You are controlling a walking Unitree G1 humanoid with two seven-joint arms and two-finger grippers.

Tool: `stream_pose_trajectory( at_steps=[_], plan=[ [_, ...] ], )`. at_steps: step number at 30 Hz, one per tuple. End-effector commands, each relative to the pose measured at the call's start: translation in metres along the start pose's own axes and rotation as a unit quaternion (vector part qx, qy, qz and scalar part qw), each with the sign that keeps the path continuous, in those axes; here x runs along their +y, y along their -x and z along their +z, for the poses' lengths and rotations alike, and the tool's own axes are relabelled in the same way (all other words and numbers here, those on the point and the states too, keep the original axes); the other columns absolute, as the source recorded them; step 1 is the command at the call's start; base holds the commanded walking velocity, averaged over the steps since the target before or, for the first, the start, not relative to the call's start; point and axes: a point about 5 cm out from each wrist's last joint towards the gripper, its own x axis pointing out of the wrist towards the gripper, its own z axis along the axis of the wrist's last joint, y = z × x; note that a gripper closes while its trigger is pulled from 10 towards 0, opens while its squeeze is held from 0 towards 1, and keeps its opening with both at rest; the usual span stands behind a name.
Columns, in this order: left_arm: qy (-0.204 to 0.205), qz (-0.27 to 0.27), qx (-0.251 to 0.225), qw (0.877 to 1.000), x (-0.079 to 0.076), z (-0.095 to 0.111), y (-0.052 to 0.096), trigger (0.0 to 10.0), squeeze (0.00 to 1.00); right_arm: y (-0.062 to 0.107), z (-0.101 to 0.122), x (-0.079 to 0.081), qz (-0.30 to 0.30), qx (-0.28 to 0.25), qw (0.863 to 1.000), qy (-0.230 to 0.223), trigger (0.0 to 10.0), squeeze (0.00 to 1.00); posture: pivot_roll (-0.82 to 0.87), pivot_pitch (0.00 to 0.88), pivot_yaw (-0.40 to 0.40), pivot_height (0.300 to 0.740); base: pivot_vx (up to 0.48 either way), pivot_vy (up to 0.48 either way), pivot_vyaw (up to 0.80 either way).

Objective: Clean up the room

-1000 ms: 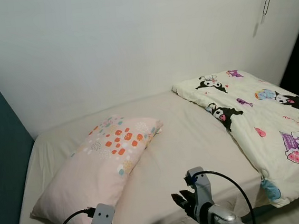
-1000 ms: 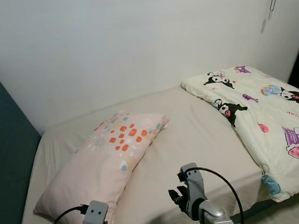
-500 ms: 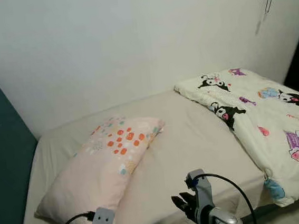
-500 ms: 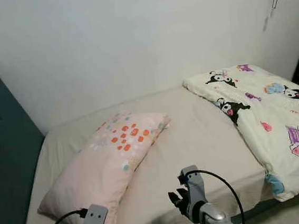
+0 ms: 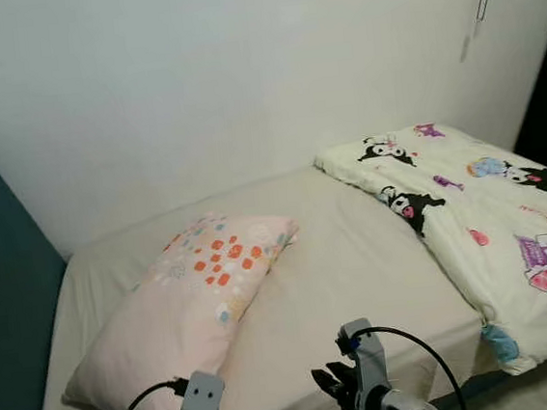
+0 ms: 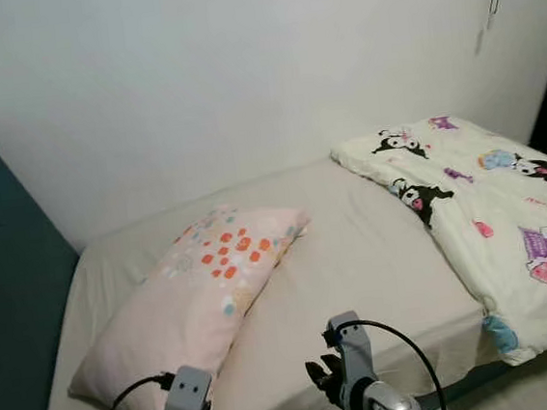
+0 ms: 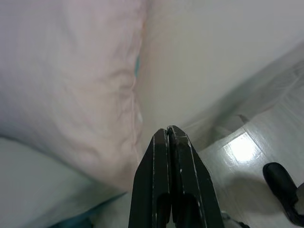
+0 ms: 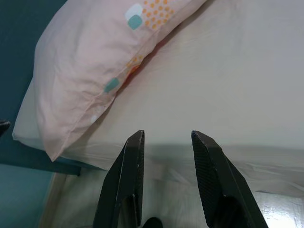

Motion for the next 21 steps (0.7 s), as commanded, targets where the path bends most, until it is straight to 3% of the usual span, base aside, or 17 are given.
stream_pose_trajectory(
  at_steps=[1,2,5,7,9,15,17,18,20,21],
  plan=[
    [0.006,0.007,0.015,1.000,-0.002,-0.001,0.000,10.0,0.00,-0.002,0.001,0.002,0.002,0.000,1.000,-0.010,10.0,0.00,-0.04,0.000,0.031,0.738,0.000,0.000,0.00],
    [-0.033,-0.001,0.040,0.999,-0.003,-0.005,-0.001,10.0,0.00,-0.001,0.001,0.000,-0.005,0.002,1.000,-0.001,10.0,0.00,-0.05,0.000,0.030,0.738,0.000,0.000,0.00],
    [-0.027,0.012,0.056,0.998,0.001,-0.008,-0.001,10.0,0.00,-0.001,-0.001,0.002,0.002,0.010,1.000,0.017,10.0,0.00,-0.04,0.000,0.026,0.738,0.000,0.000,0.00],
    [-0.033,0.012,0.042,0.998,0.004,-0.006,-0.001,10.0,0.00,-0.001,0.001,0.001,0.002,0.006,1.000,0.023,10.0,0.00,-0.04,0.000,0.022,0.738,0.000,0.000,0.00],
    [0.009,0.035,0.031,0.999,0.014,-0.003,-0.003,10.0,0.00,-0.003,0.007,-0.001,-0.009,0.002,0.999,0.031,10.0,0.00,-0.04,0.000,0.018,0.738,0.000,0.000,0.00],
    [0.033,0.051,0.017,0.998,0.025,0.003,-0.007,10.0,0.00,-0.007,0.019,-0.004,-0.035,-0.021,0.999,0.036,10.0,0.00,-0.07,0.000,0.027,0.738,0.000,0.000,0.00],
    [0.070,0.090,0.038,0.993,0.030,0.001,-0.011,10.0,0.00,-0.009,0.022,-0.004,-0.046,-0.023,0.998,0.045,10.0,0.00,-0.08,0.000,0.031,0.738,0.000,0.000,0.00],
    [0.070,0.090,0.038,0.993,0.030,0.001,-0.011,10.0,0.00,-0.009,0.022,-0.004,-0.046,-0.023,0.998,0.045,10.0,0.00,-0.08,0.000,0.031,0.738,0.000,0.000,0.00],
    [0.105,0.166,0.039,0.980,0.040,0.006,-0.014,10.0,0.00,-0.010,0.019,-0.003,-0.050,-0.011,0.996,0.072,10.0,0.00,-0.08,0.000,0.025,0.738,0.000,0.000,0.00],
    [0.105,0.166,0.039,0.980,0.040,0.006,-0.014,10.0,0.00,-0.010,0.019,-0.003,-0.050,-0.011,0.996,0.072,10.0,0.00,-0.08,0.000,0.025,0.738,0.000,0.000,0.00]
  ],
)
